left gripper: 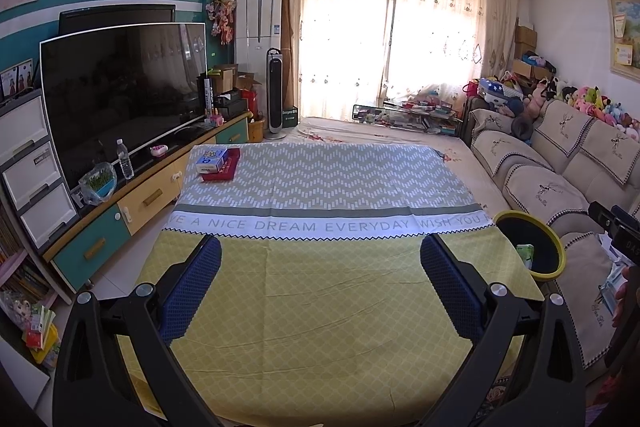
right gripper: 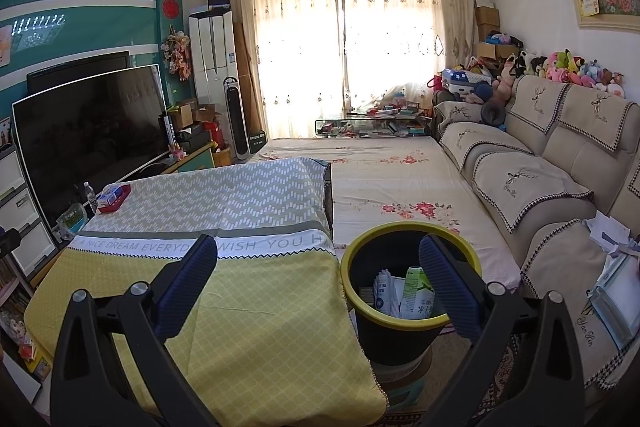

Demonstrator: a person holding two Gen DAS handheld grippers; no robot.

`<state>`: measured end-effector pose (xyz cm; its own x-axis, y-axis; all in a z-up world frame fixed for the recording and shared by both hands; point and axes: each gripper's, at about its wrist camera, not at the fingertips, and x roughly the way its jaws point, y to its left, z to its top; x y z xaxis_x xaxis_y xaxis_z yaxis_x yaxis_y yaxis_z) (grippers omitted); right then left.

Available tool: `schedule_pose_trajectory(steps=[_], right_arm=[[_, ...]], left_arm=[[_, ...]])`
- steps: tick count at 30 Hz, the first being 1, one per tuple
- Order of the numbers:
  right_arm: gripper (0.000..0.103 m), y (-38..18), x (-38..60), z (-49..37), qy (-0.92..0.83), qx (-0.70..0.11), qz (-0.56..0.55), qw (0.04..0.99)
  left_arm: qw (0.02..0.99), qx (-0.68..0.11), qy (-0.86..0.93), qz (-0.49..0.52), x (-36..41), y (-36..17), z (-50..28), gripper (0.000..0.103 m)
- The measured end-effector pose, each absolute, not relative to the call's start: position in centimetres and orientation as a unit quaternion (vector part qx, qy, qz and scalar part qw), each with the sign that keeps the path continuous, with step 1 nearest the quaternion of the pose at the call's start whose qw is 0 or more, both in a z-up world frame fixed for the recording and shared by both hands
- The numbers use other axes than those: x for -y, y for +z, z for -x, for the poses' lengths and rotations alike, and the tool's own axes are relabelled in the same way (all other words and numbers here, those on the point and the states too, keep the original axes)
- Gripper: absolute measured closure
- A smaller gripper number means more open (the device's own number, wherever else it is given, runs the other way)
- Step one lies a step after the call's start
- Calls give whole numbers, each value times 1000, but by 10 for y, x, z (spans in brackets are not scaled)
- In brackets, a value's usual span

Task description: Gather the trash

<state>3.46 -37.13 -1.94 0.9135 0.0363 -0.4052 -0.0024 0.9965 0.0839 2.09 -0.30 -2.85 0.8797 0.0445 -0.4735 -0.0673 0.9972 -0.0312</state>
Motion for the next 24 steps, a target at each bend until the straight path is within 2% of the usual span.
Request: schedule_pose_trajectory(steps=[24], right_arm=[[7,-26,368,-36,10,-213,-41,976]], left_arm=[[967,-253,13,42,2,-31,-27,5]])
